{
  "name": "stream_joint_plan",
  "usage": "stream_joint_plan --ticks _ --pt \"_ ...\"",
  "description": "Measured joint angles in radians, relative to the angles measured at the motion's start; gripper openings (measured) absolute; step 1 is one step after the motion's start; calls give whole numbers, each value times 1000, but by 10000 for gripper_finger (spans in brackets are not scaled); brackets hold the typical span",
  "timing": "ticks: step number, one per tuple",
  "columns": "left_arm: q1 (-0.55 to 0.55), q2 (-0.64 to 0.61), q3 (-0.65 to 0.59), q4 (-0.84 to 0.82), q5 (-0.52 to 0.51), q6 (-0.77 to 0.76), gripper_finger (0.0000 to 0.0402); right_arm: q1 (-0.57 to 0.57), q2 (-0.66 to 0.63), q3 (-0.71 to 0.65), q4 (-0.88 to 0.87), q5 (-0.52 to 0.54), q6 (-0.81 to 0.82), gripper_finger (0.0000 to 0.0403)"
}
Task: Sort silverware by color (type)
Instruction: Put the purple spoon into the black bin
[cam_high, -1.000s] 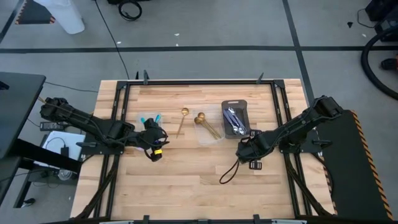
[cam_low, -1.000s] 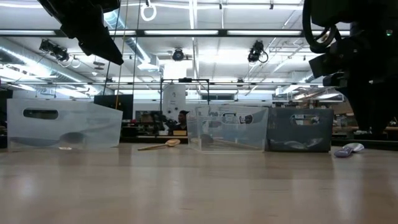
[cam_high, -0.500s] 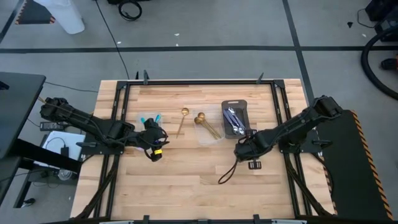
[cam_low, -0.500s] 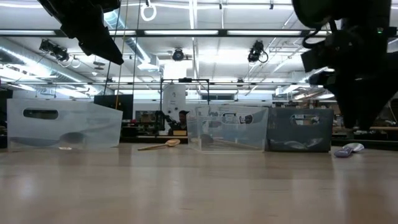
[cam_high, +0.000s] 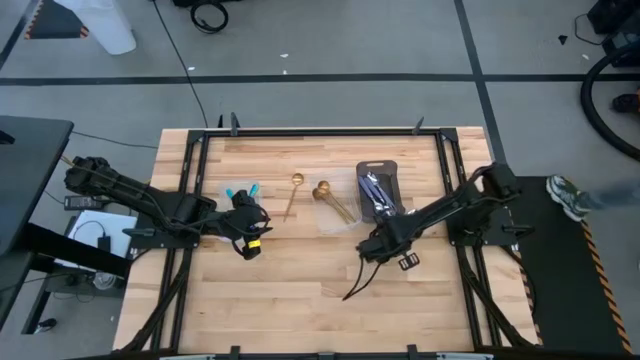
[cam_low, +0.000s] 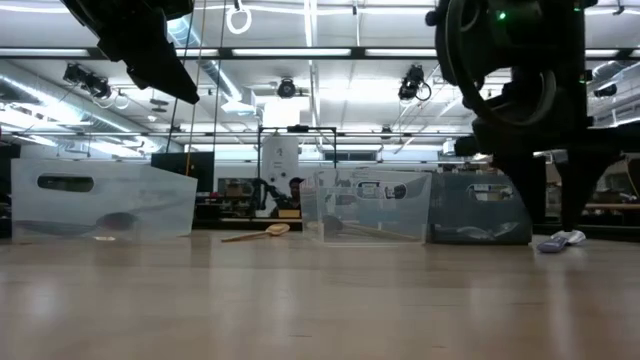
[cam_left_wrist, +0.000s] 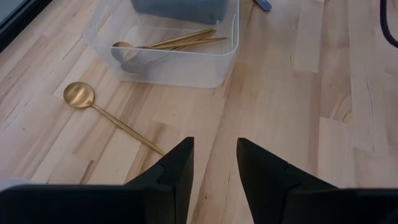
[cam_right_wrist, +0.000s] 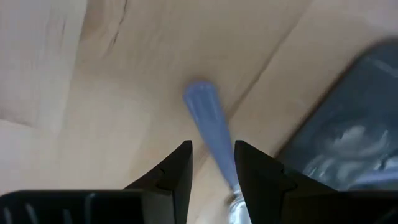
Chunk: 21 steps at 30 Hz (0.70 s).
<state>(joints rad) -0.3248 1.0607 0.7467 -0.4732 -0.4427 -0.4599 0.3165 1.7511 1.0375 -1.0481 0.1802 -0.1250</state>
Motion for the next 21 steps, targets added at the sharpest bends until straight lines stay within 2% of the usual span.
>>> stream_joint_plan --ticks 9,16,21 --pt "0 0 0 2 0 0 130 -31 48 8 -15 -13 -186 130" --pt "0 0 0 7 0 0 130 -41 48 5 3 -21 -248 130" --pt "0 0 0 8 0 0 130 -57 46 -25 78 -55 -277 130"
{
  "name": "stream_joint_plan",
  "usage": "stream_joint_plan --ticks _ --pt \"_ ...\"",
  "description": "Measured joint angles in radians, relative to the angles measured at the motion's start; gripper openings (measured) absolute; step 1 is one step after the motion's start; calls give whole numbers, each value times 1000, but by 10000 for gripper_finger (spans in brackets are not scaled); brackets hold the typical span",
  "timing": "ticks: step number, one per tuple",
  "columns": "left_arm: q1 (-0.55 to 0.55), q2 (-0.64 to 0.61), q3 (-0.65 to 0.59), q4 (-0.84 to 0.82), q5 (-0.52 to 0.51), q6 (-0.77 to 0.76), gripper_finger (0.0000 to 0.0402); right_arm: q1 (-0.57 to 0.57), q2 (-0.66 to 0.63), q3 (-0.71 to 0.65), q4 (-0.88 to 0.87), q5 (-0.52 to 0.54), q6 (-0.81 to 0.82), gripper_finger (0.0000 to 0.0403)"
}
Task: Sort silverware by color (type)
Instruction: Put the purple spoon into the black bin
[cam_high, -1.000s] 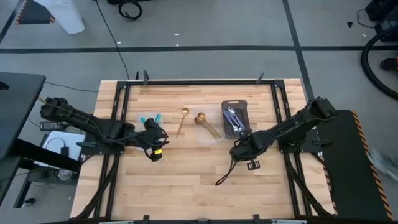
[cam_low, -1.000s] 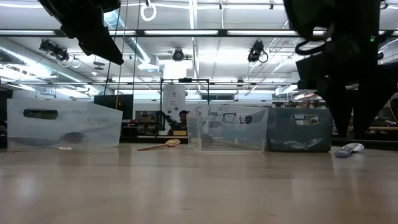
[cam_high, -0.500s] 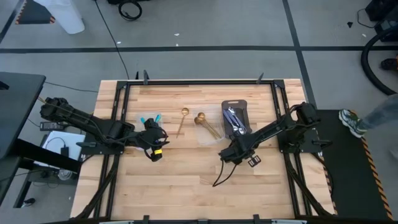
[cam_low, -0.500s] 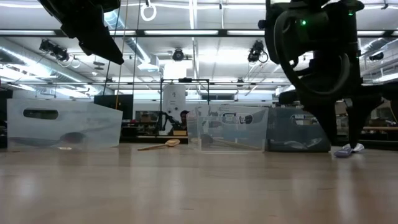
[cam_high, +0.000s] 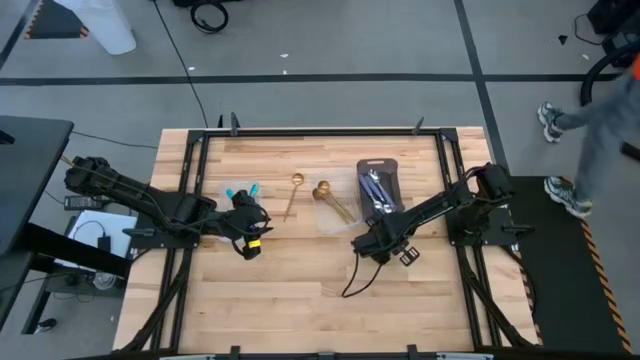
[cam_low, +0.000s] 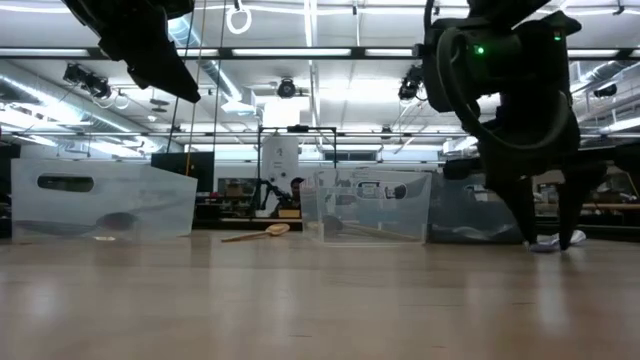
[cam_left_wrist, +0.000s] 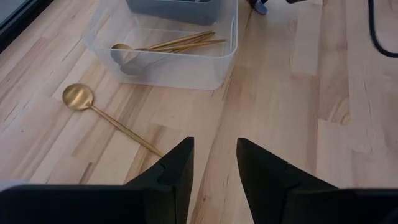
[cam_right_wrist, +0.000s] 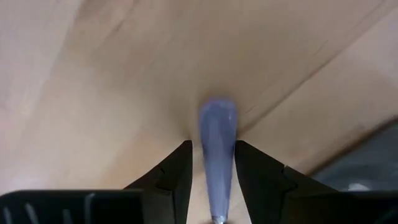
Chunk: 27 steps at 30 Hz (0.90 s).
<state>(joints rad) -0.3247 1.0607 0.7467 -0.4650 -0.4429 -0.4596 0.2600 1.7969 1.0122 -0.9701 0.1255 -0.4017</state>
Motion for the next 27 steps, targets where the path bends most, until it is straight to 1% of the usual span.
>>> stream_joint_plan --ticks 5,8,13,17,20,23,27 --pt "0 0 0 5 0 0 130 0 -1 -15 26 -13 -18 126" --pt "0 0 0 5 0 0 130 6 -2 -16 50 -29 -20 108" --pt "0 0 0 5 0 0 130 13 -5 -16 79 -34 -11 65" --pt "0 0 0 5 0 0 130 25 -3 -8 92 -37 39 61" --pt "0 0 0 5 0 0 130 40 2 23 87 -33 70 61" --pt "0 0 0 5 0 0 130 53 -6 65 106 -14 98 49" --pt "1 0 0 7 0 19 130 59 -7 128 82 -3 111 35"
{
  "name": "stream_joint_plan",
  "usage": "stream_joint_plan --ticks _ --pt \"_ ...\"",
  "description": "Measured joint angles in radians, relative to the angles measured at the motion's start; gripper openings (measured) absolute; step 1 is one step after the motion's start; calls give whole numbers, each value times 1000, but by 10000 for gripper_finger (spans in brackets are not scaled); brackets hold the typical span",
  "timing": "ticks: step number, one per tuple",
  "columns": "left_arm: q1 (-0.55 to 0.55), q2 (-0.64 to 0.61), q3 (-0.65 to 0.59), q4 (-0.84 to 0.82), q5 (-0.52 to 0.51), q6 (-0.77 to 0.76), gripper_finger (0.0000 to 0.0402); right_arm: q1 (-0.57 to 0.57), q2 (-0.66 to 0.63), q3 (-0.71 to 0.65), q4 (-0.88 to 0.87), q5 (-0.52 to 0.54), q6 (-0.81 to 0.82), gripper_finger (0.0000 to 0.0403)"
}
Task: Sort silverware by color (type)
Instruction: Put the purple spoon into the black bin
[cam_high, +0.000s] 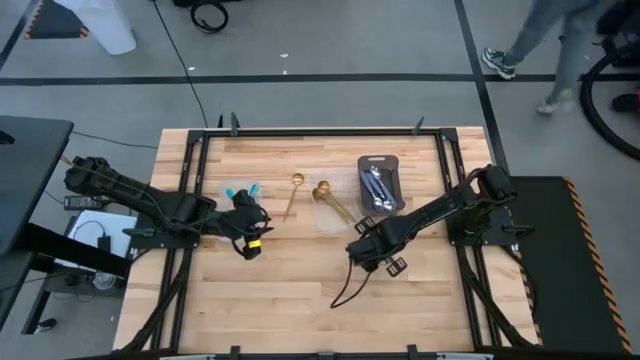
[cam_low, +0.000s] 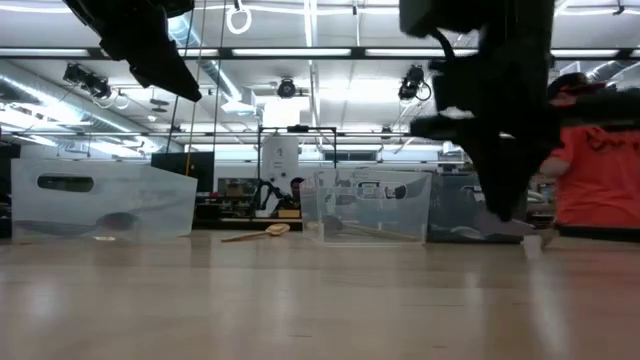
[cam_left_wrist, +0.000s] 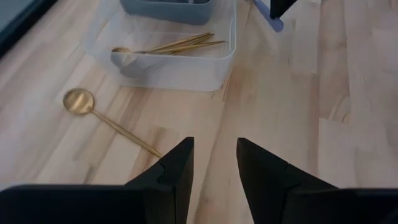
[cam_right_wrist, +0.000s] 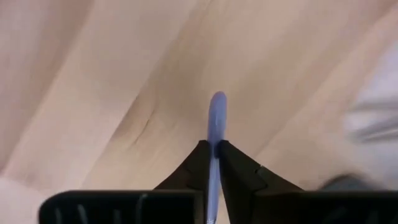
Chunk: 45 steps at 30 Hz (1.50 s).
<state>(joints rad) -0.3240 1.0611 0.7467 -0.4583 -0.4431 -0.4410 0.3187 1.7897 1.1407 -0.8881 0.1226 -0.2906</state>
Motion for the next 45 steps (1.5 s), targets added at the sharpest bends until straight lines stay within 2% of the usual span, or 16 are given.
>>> stream_joint_plan --ticks 4,8,23,27,41,45 --pt "8 0 0 19 0 84 130 1 -2 66 -14 3 10 13" --pt "8 0 0 43 0 86 130 0 -3 118 -12 4 47 4" --pt "6 15 0 124 9 71 130 0 -2 127 36 4 116 5" --pt "-7 127 -29 199 35 33 130 0 -1 127 48 4 116 5" --pt "-42 595 -40 897 42 87 131 -1 -1 126 86 7 123 5" --pt "-28 701 -10 1015 38 87 154 -2 -1 126 93 7 136 5"
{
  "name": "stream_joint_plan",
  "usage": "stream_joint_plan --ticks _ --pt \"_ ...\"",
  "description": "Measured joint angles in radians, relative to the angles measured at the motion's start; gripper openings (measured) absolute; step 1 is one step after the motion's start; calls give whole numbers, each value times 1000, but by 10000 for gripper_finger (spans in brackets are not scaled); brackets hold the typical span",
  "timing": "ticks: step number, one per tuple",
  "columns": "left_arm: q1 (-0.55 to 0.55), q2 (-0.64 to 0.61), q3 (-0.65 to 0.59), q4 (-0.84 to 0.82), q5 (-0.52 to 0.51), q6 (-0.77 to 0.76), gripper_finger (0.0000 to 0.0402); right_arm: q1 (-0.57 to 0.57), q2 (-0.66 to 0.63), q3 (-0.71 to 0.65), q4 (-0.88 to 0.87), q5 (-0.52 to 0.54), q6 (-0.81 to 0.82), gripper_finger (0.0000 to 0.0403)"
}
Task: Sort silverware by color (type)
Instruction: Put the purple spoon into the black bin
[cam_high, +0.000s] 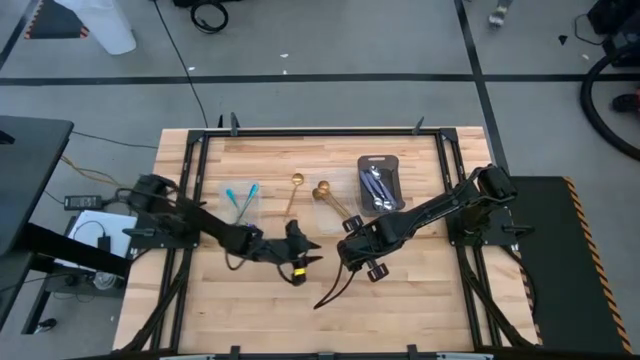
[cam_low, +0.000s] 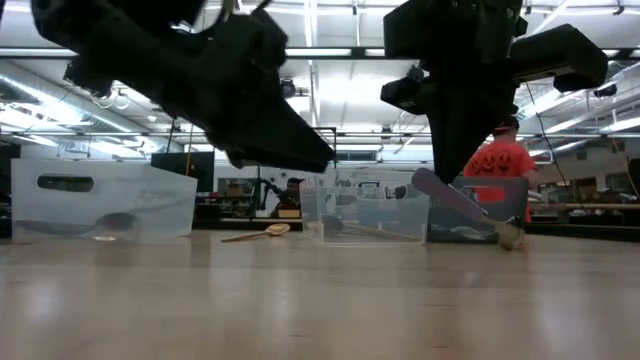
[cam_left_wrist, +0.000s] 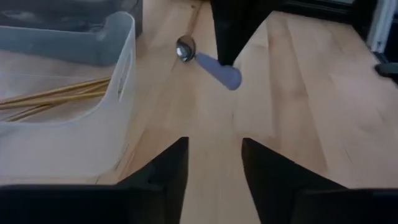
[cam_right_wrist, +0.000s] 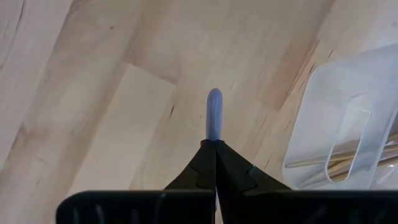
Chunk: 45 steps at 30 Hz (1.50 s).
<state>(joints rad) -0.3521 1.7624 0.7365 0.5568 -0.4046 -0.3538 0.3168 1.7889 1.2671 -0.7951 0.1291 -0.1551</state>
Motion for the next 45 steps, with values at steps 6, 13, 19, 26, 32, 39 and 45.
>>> stream_joint_plan --ticks 6,13,19,26,32,39,45 --pt "1 130 137 -2 0 91 213 0 0 0 22 0 7 5" --pt "4 230 279 -52 -98 169 217 -2 0 0 37 0 47 5" --pt "14 271 325 -86 -104 184 193 -2 0 0 39 0 60 5" --pt "26 271 325 -91 -68 197 102 -2 0 0 51 0 72 5" --pt "23 271 325 -104 -5 198 34 -2 0 -2 31 -35 152 25" --pt "58 271 325 -104 53 147 101 -3 0 -3 -30 -43 195 80" --pt "81 309 325 -55 77 129 155 24 0 -2 -84 -51 216 90"
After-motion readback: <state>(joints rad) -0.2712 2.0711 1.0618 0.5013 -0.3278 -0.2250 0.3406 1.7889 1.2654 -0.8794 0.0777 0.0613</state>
